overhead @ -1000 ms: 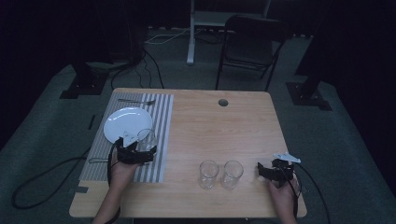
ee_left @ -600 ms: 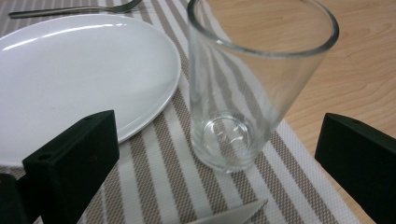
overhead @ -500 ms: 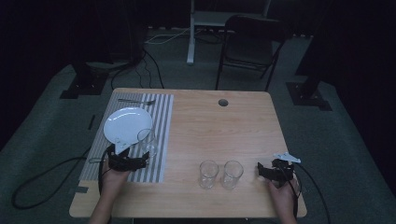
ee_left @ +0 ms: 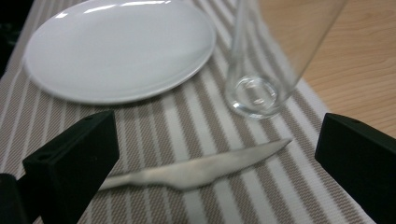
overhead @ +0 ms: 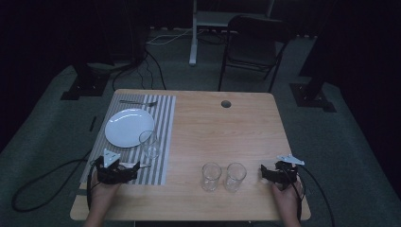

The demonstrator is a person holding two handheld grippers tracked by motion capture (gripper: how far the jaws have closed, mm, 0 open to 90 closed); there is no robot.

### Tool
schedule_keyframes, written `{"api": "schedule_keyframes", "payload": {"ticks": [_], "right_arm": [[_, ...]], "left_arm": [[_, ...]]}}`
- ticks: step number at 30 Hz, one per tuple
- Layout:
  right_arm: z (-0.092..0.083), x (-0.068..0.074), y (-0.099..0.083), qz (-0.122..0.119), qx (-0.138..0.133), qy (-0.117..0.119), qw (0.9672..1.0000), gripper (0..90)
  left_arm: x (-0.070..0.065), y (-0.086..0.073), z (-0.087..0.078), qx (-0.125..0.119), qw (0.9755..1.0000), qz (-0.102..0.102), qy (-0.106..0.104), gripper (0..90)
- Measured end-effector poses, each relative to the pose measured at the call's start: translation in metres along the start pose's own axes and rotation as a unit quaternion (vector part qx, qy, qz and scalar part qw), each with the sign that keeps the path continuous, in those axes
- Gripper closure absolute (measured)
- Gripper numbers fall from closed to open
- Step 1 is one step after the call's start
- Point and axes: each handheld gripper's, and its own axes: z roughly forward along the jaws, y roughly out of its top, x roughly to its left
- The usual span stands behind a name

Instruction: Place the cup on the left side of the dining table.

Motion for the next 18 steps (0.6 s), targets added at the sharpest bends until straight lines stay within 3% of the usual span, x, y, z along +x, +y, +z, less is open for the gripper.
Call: {"api": "schedule_keyframes", "payload": {"ticks": [8, 18], "right_arm": [[0.000, 0.000, 0.000, 0.000, 0.000, 0.000, 1.0000, 11.9], [0.000, 0.000, 0.000, 0.000, 0.000, 0.000, 1.0000, 11.9]], "left_arm": [[0.008, -0.016, -0.011, 0.013, 0.9996, -0.004, 0.023, 0.3], [0.020, -0.040, -0.024, 0.048, 0.9980, -0.006, 0.042, 0.3]]}}
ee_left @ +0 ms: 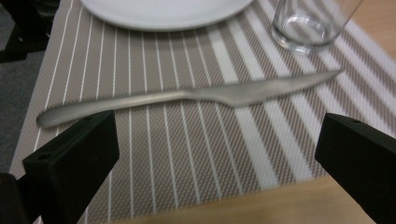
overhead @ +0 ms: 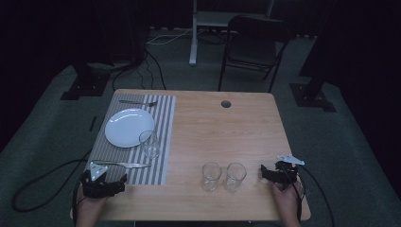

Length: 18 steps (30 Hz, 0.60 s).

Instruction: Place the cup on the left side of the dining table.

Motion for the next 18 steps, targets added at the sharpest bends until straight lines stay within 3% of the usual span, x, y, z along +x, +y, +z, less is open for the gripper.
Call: {"api": "schedule_keyframes", "payload": {"ticks": [10, 18], "right_arm": [[0.000, 0.000, 0.000, 0.000, 0.000, 0.000, 1.0000, 11.9], [0.000, 0.000, 0.000, 0.000, 0.000, 0.000, 1.0000, 12.0]], "left_arm": [[0.007, -0.023, -0.010, 0.015, 0.9997, -0.002, 0.020, 0.3], [0.019, -0.041, -0.017, 0.029, 0.9993, -0.015, 0.019, 0.3]]}}
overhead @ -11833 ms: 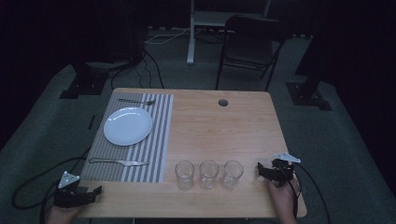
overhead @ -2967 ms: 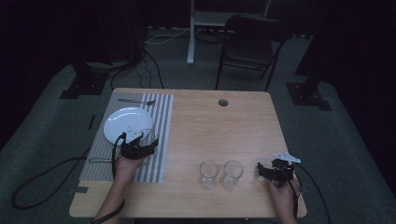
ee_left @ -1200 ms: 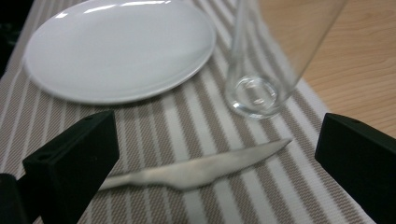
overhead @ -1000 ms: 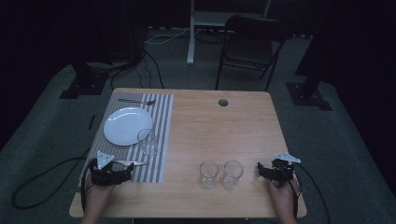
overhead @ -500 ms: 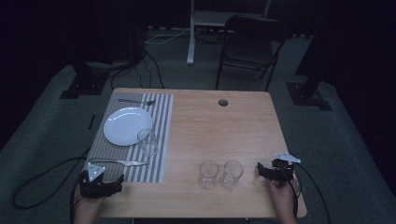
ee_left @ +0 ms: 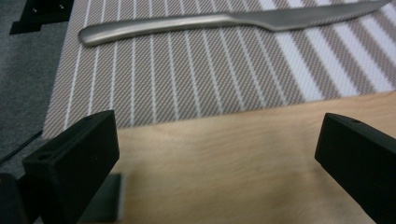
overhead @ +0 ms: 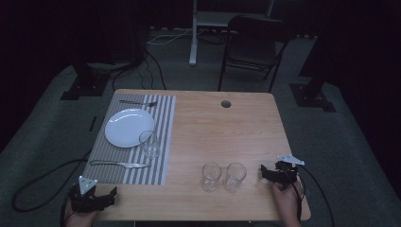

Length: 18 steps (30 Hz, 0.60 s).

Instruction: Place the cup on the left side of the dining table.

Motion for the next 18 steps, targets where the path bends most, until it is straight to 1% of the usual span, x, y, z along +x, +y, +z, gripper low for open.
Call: {"api": "schedule_keyframes", "payload": {"ticks": [2, 4, 8, 10, 13, 18], "right_arm": [[0.000, 0.000, 0.000, 0.000, 0.000, 0.000, 1.0000, 11.9], [0.000, 0.000, 0.000, 0.000, 0.000, 0.000, 1.0000, 11.9], [0.000, 0.000, 0.000, 0.000, 0.000, 0.000, 1.0000, 12.0], [0.000, 0.000, 0.000, 0.000, 0.000, 0.000, 1.0000, 11.9], [0.000, 0.000, 0.000, 0.000, 0.000, 0.000, 1.0000, 11.9], [0.000, 0.000, 0.000, 0.000, 0.000, 0.000, 1.0000, 12.0]], "left_arm": [[0.001, -0.003, -0.001, -0.002, 1.0000, 0.000, -0.003, 0.3], [0.002, -0.006, -0.002, 0.000, 1.0000, 0.006, 0.000, 0.3], [0.003, -0.011, -0.003, 0.007, 1.0000, 0.004, 0.002, 0.3], [0.003, -0.015, -0.005, 0.001, 1.0000, 0.008, 0.005, 0.3], [0.002, -0.019, -0.006, -0.009, 0.9999, 0.001, 0.011, 0.3], [0.002, -0.022, -0.007, -0.019, 0.9997, -0.003, 0.014, 0.3]]}}
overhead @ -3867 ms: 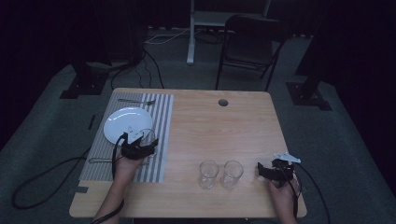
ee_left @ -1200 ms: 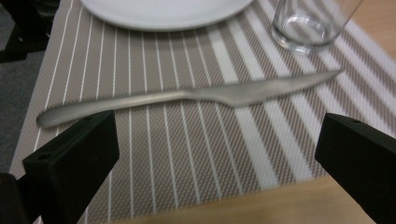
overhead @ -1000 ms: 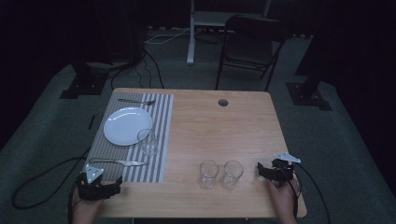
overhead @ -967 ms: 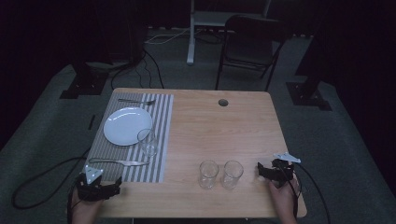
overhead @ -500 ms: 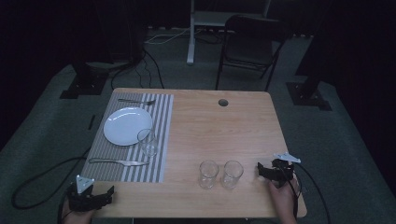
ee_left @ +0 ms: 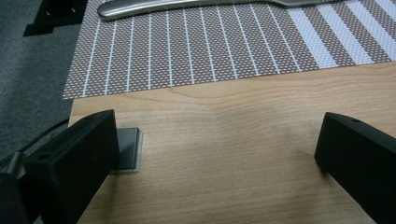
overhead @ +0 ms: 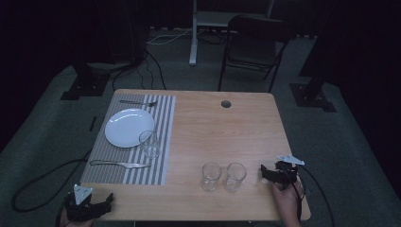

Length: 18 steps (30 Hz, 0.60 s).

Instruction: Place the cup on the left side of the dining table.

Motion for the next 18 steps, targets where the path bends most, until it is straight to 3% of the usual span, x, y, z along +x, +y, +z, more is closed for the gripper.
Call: {"api": "schedule_keyframes", "payload": {"ticks": [18], "right_arm": [[0.0000, 0.0000, 0.0001, 0.000, 0.000, 0.000, 1.0000, 12.0]], "left_arm": [[-0.0017, -0.0016, 0.0008, -0.009, 0.9999, -0.006, 0.009, 0.3]]}}
